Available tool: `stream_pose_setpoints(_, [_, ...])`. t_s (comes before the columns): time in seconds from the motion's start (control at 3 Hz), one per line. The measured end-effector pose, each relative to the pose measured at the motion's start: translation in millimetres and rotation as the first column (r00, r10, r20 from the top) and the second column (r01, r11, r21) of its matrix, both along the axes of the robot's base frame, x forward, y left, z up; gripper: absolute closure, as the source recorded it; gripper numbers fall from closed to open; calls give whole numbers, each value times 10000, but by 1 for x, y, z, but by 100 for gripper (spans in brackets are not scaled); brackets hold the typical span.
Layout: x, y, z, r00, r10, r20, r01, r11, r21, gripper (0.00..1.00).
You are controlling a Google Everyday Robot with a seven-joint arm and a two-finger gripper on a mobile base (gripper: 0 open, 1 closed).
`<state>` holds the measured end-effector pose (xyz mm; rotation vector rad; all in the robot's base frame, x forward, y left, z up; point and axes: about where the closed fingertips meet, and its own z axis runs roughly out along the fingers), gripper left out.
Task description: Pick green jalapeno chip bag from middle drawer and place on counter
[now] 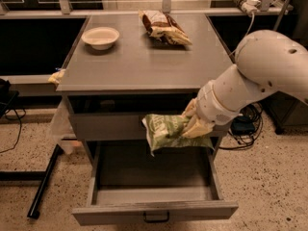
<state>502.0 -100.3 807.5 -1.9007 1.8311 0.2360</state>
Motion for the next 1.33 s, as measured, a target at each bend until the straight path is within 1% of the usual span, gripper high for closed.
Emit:
stream_pose_setpoints(0.33, [0,0,-1,10000,4,-7,-4,10000,-6,100])
stream_pose_setpoints(0.67, [4,12,42,9992,269,284,-255,9986,-458,100])
stream_pose_setpoints(1.0, [20,35,154,9886,627,1370,-343,9791,-2003,100])
stream_pose_setpoints(1.33, [18,53,163,9840,1111,1390,-820,9764,-1997,100])
